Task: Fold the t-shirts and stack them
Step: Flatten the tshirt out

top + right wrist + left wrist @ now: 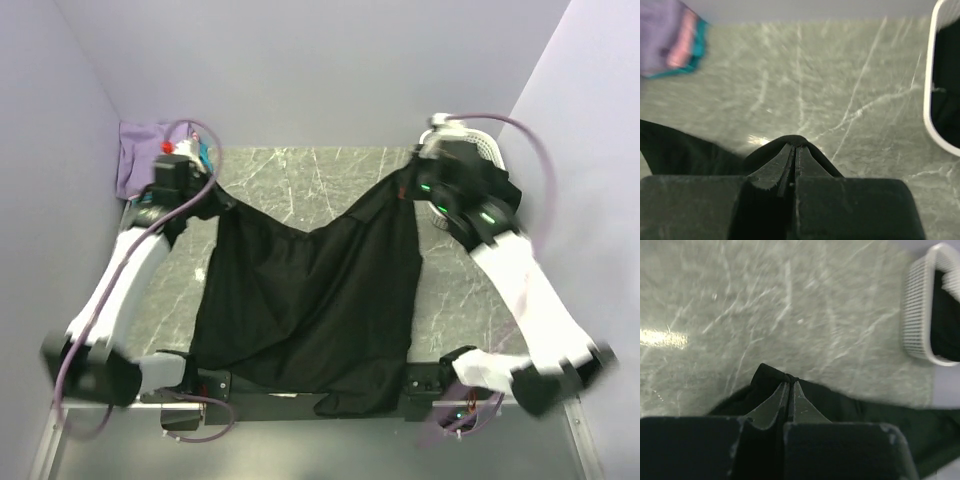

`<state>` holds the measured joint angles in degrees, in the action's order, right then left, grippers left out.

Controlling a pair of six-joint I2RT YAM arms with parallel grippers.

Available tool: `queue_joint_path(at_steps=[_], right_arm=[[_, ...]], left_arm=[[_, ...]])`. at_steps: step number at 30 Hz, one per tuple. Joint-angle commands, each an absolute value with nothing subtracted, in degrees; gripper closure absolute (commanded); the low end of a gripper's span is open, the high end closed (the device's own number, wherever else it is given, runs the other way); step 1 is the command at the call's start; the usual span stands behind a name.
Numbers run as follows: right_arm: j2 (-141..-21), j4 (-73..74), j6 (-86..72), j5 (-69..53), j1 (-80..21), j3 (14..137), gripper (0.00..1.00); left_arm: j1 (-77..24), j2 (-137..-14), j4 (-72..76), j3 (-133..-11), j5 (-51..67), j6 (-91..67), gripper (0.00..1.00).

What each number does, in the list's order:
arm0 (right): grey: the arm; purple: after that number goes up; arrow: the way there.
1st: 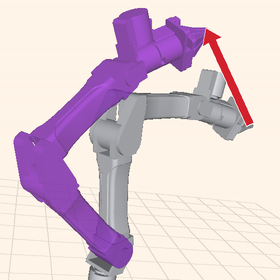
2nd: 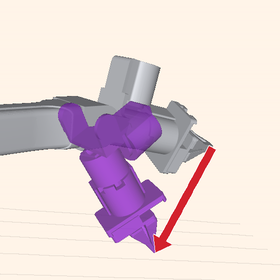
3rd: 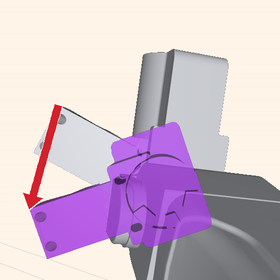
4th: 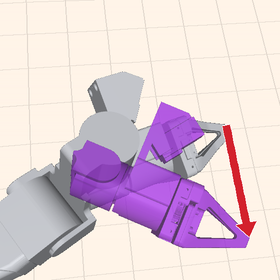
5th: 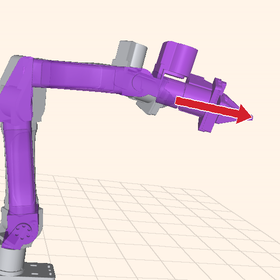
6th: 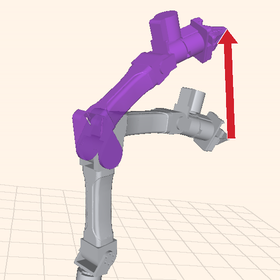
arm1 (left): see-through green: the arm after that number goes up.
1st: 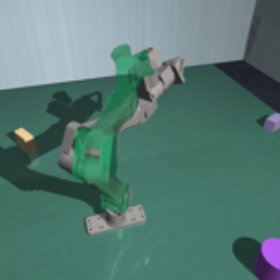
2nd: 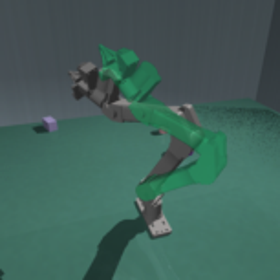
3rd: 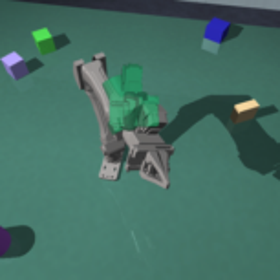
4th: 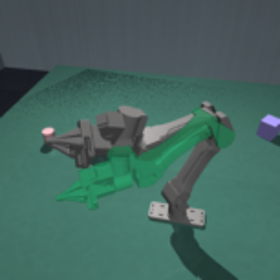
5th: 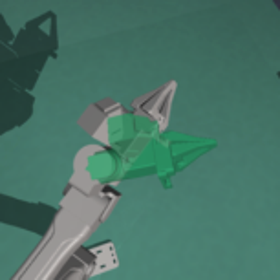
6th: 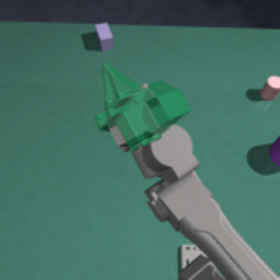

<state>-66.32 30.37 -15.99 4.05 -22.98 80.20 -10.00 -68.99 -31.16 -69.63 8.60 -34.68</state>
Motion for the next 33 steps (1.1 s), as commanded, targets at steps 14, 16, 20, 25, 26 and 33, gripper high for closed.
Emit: queue_joint_path(at_steps=[14, 16, 20, 25, 26, 33], right_arm=[[-116.35, 23.46, -16.26, 7.83, -12.22, 109.31, 1.00], [-122.74, 26.18, -16.87, 6.51, -10.21, 117.71, 1.00], [-132.52, 30.84, -16.35, 4.58, -8.36, 131.02, 1.00], [-136.84, 29.80, -17.40, 2.47, -6.86, 134.48, 1.00], [-136.85, 29.01, -17.58, 1.85, -6.51, 133.86, 1.00], [-138.95, 26.63, -18.37, -2.55, -6.15, 135.00, 1.00]], left_arm=[[-5.37, -126.97, -10.72, -97.89, 13.80, -35.24, 0.93], [-3.35, -129.63, -10.99, -102.99, 14.49, -35.59, 0.96], [-0.09, -134.11, -10.02, -108.27, 16.43, -36.65, 0.98], [5.35, -136.84, -8.27, -111.88, 19.15, -36.74, 0.89], [5.71, -137.28, -8.09, -112.15, 19.25, -36.65, 0.90], [6.94, -139.66, -7.20, -115.57, 23.12, -34.89, 0.35]])
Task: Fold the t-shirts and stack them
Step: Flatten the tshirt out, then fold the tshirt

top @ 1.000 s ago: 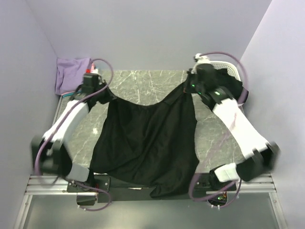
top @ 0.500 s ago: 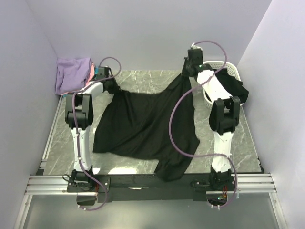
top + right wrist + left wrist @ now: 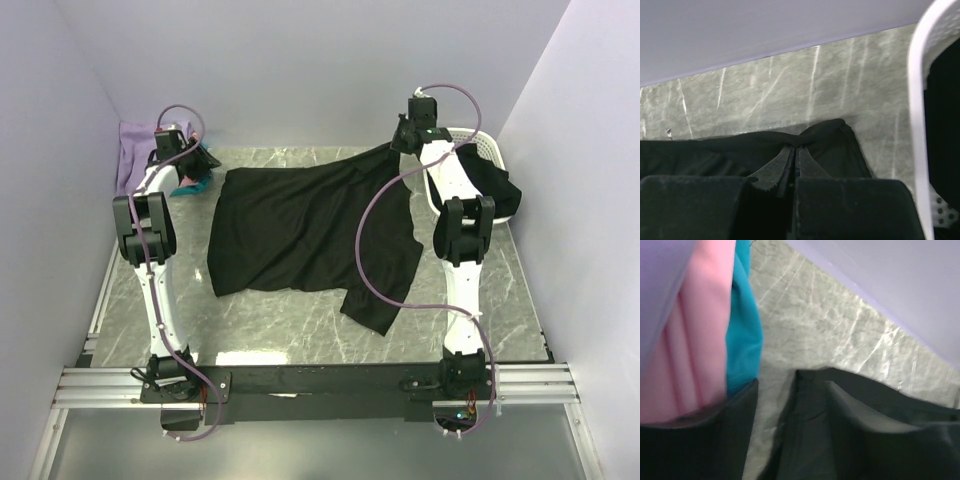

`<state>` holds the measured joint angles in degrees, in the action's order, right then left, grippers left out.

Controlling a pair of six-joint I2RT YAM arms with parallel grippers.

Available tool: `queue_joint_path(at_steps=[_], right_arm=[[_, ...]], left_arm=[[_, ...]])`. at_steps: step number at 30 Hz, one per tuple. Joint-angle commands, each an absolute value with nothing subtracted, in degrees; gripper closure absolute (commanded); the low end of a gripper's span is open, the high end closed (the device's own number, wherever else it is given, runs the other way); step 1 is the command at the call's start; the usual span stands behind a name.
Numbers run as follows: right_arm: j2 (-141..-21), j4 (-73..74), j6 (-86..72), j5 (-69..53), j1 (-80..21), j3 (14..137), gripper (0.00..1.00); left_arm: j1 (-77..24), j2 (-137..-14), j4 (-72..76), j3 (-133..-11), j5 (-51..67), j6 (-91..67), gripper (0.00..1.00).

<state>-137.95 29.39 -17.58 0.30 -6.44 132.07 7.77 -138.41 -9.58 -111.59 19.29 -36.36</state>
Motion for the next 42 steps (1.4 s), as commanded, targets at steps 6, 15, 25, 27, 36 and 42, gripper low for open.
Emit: queue_joint_path(at_steps=[6, 15, 25, 27, 36, 42], right_arm=[[-139.31, 26.02, -19.16, -5.80, -6.07, 134.74, 1.00], [-137.20, 25.31, -19.51, -7.82, -6.15, 132.10, 1.00], [-135.79, 24.96, -19.34, -8.26, -6.24, 130.52, 1.00], [-135.62, 24.79, -19.25, -8.26, -6.07, 129.99, 1.00], [-134.91, 25.14, -18.81, -7.73, -6.15, 127.97, 1.00], [-135.09, 25.49, -18.55, -7.47, -6.15, 129.11, 1.00]], left_arm=[[6.94, -136.85, -0.88, -110.74, 25.66, -35.06, 0.44], [5.71, -143.96, -7.20, -123.22, 24.71, -37.01, 0.00], [4.14, -145.99, -15.11, -124.19, 20.93, -29.98, 0.00], [3.52, -145.90, -16.69, -123.75, 18.56, -28.22, 0.01], [2.81, -147.13, -20.03, -125.16, 17.49, -27.25, 0.47], [2.72, -147.92, -21.27, -126.82, 17.14, -27.33, 0.98]])
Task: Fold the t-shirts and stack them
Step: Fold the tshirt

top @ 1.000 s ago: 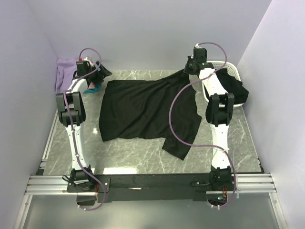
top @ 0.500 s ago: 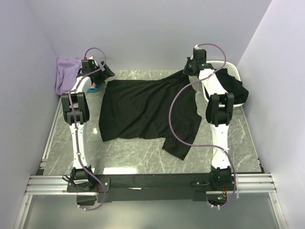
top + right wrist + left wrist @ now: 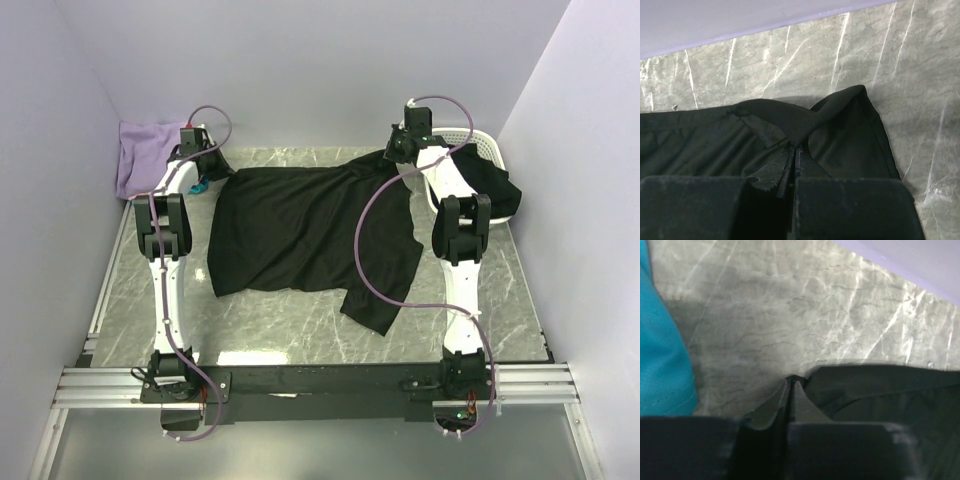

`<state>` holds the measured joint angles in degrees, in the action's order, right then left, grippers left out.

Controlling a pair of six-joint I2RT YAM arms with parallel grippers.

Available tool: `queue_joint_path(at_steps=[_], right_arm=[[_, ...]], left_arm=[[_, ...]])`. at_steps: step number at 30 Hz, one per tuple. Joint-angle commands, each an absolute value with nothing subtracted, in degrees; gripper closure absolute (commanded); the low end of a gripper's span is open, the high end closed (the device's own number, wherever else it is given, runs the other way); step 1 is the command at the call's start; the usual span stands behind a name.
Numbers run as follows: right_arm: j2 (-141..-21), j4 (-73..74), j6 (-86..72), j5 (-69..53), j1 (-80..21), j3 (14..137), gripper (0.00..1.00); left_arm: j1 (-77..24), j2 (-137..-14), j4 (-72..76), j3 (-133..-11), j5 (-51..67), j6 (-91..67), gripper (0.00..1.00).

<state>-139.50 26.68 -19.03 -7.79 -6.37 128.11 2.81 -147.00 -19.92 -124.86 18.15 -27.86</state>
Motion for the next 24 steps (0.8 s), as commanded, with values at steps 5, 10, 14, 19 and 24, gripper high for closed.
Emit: queue_joint_path(at_steps=[5, 10, 14, 19, 24], right_arm=[[-135.26, 26.10, -18.10, -7.03, -5.80, 130.95, 1.00], [-134.56, 24.79, -19.16, -9.83, -3.87, 131.22, 1.00], [-133.42, 22.24, -22.23, -17.55, -1.50, 129.73, 1.00], [-129.47, 21.19, -24.34, -24.51, -1.05, 123.06, 1.00], [-122.18, 16.53, -26.45, -33.91, -1.05, 111.81, 1.00]], left_arm=[[2.90, -145.64, -18.47, -127.53, 17.67, -27.68, 0.99], [4.22, -141.95, -13.63, -126.92, 20.47, -29.18, 0.99], [5.27, -139.05, -10.37, -124.63, 22.06, -29.53, 0.99], [6.15, -131.93, -5.98, -115.50, 22.59, -30.76, 0.99], [6.42, -127.54, -8.25, -111.80, 22.76, -29.36, 0.99]])
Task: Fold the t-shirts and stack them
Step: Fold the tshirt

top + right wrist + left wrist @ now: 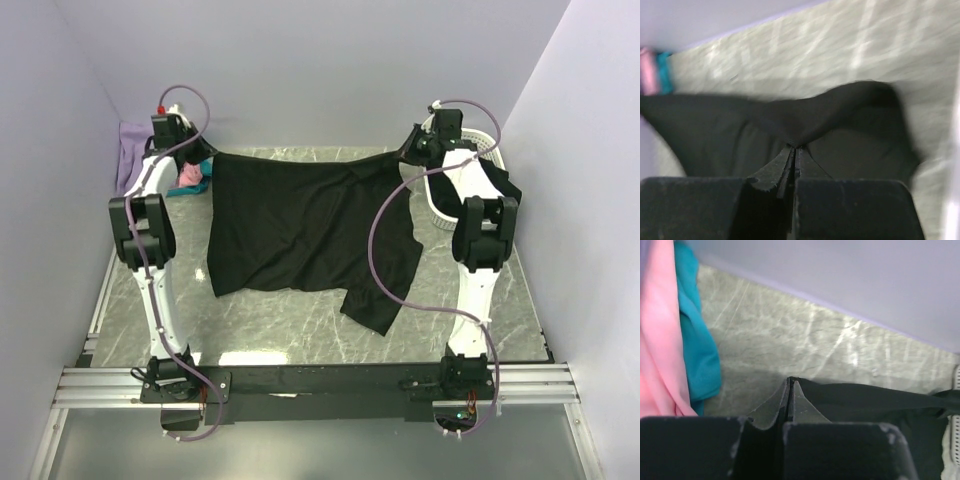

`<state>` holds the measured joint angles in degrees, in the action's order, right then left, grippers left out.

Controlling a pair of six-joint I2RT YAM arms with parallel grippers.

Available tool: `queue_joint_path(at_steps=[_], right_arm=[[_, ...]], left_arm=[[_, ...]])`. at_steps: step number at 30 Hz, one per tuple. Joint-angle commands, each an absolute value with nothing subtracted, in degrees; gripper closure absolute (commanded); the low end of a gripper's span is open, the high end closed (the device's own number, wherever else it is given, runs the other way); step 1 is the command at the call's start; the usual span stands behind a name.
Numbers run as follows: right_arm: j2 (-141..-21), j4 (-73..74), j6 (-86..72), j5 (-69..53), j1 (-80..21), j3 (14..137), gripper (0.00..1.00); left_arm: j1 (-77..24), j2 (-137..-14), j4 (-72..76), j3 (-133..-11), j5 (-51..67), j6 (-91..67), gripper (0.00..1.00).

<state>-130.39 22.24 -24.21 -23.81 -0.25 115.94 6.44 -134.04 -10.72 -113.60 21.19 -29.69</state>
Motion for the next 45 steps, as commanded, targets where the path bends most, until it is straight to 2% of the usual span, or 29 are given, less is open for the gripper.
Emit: queue_joint_path(at_steps=[1, 5, 8, 12, 19, 26, 35, 39, 43, 44, 45], right_arm=[[-121.21, 17.31, -26.80, -35.23, -1.14, 110.75, 1.00], [-118.75, 18.99, -28.65, -40.95, -1.06, 106.89, 1.00], [-114.18, 18.02, -29.27, -40.70, -1.23, 98.90, 1.00], [-109.08, 20.29, -26.99, -37.98, -2.63, 90.98, 1.00], [-102.84, 23.89, -25.58, -27.61, -5.88, 80.96, 1.00], [-103.28, 27.69, -25.31, -17.68, -7.56, 77.26, 1.00], [-100.28, 26.28, -28.12, 1.91, -7.47, 72.86, 1.00], [-101.94, 26.63, -27.78, 4.39, -7.12, 73.91, 1.00], [-105.11, 27.68, -26.81, 1.76, -7.03, 75.93, 1.00], [-105.55, 27.77, -26.72, 0.97, -7.12, 76.11, 0.93], [-105.99, 27.69, -26.37, 0.44, -7.12, 76.03, 0.79]], left_arm=[[6.42, -127.18, -8.26, -111.19, 23.46, -29.36, 0.99], [6.50, -125.77, -10.02, -108.90, 25.75, -29.62, 0.99], [6.42, -123.58, -10.81, -105.04, 27.59, -30.06, 0.99], [6.24, -116.74, -9.32, -94.43, 26.98, -31.02, 0.99], [5.10, -109.16, -11.07, -85.17, 22.24, -28.92, 0.99], [3.78, -108.37, -15.64, -84.46, 17.41, -28.13, 0.99], [3.87, -111.09, -20.82, -84.90, 11.27, -27.16, 0.99], [3.96, -113.11, -22.67, -86.57, 8.80, -26.46, 0.99], [4.22, -115.92, -24.17, -88.42, 9.49, -25.14, 0.99], [4.13, -116.71, -24.52, -88.77, 9.58, -25.05, 0.99], [4.13, -116.89, -24.70, -88.86, 9.58, -25.05, 0.98]])
